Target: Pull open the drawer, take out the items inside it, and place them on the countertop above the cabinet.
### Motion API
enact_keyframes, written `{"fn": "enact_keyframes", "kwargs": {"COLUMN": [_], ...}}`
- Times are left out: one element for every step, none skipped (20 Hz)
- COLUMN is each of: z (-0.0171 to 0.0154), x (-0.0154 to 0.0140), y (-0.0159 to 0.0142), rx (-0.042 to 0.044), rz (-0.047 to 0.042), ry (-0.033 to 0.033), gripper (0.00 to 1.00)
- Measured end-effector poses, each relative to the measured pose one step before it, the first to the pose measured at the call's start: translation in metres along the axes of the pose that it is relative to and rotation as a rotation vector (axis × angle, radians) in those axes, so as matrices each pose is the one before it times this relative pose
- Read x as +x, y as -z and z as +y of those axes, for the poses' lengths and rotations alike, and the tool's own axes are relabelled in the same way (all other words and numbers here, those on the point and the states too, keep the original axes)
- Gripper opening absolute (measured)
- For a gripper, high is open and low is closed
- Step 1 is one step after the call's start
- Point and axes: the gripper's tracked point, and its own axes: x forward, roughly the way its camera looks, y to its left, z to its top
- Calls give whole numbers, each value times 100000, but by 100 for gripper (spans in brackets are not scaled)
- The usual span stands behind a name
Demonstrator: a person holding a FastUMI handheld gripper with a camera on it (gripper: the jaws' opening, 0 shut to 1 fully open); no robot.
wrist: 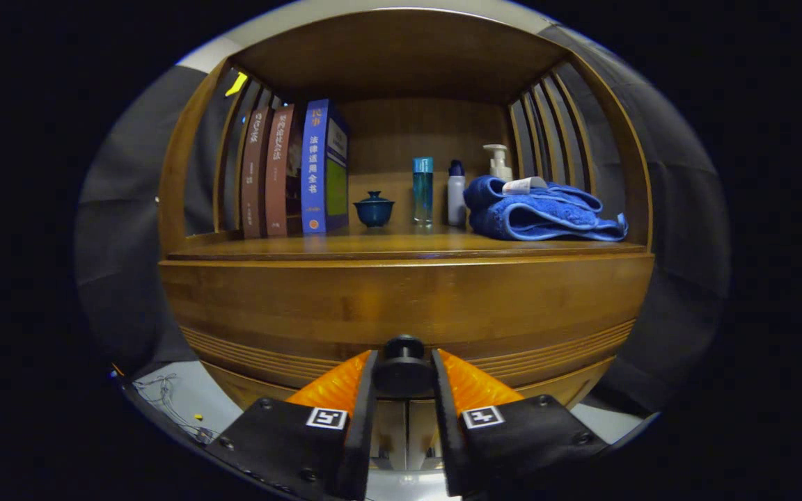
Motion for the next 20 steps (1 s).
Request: {"fn": "enact_keyframes", "kwargs": {"z": [212,-320,-116,132,6,2,-31,-24,-86,4,-32,-51,-2,-12,-34,-44,-113,-74,-138,-5], "x": [-152,204,298,-250,-235,-174,-422,-614,-642,-813,-749,-771,-685,-781,-761,-827,-812,-730,-737,-617], "y": [90,112,65,150,25,97,65,44,171,173,114,183,164,113,226,111,182,127,165,130], "rx": [1208,457,429,774,928,546,43,8,232,238,235,286,346,100,-243,-84,257,576,515,137], "rz": [505,1202,412,861,489,281,161,286,521,404,282,234,111,-115,-49,-409,-157,-212,-198,99], "ry": [-154,386,281,604,409,177,2,-5,-78,-265,-177,-180,-119,-81,-10,-73,-74,3,4,-258], "gripper": [45,39,35,31,31,31,31,31,31,30,30,30,30,30,30,30,30,30,30,30]}}
